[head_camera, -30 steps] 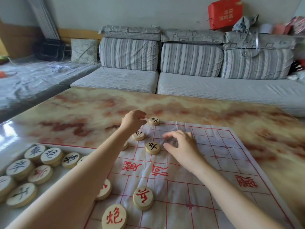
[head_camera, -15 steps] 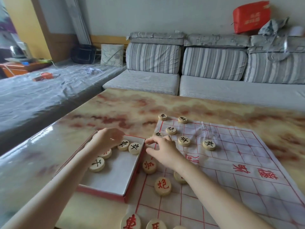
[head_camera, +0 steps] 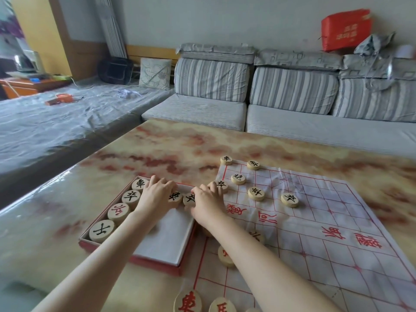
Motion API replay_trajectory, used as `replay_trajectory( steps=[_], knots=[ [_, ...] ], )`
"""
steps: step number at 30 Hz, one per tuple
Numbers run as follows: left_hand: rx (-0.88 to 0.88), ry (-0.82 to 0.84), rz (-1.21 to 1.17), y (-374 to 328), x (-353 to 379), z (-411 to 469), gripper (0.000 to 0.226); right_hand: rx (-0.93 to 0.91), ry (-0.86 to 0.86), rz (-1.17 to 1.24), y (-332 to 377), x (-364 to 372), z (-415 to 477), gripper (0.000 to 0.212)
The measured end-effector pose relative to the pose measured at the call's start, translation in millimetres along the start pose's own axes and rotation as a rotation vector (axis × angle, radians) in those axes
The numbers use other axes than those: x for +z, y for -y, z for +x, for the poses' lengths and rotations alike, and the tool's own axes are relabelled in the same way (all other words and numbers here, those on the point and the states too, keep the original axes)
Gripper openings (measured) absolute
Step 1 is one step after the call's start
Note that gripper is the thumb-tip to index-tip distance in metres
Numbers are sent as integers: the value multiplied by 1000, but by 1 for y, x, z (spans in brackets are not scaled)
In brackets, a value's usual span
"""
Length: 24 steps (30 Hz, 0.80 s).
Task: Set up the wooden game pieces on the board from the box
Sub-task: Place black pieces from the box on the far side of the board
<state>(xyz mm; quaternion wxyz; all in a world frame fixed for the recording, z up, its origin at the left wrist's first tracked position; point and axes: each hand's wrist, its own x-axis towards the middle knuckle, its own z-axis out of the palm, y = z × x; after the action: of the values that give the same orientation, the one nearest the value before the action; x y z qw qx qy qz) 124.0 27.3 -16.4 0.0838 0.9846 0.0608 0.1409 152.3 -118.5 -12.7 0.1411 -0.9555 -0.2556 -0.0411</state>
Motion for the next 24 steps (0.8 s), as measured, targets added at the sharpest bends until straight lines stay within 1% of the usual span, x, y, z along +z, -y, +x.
replay_trajectory(
  steps=[4,8,10,13,14,16,18,21,24],
  knots=[
    [-2,48,43,1,-2,-1,53,29,-51,-75,5,14,8,34],
    [10,43,38,3,-5,-4,54,41,-54,-20,2,16,9,35],
    [13,21,10,4,-9,-6,57,48,-64,89,0,12,6,39],
    [-3,-67,-113,-3,-22,-9,61,92,-139,438,-7,-5,-2,47],
    [-18,-92,-171,-8,-27,-9,58,84,-169,511,-13,-13,-5,47],
    [-36,-108,-268,-23,-35,-6,46,69,-214,559,-36,-26,-9,46],
    [-20,-96,-305,-41,-39,-2,45,109,-229,588,-71,-41,-20,47],
    [27,-76,-393,-73,-39,4,43,267,-283,636,-137,-62,-46,42],
    [81,-43,-499,-107,-33,12,42,441,-322,568,-203,-79,-75,44]
  ],
)
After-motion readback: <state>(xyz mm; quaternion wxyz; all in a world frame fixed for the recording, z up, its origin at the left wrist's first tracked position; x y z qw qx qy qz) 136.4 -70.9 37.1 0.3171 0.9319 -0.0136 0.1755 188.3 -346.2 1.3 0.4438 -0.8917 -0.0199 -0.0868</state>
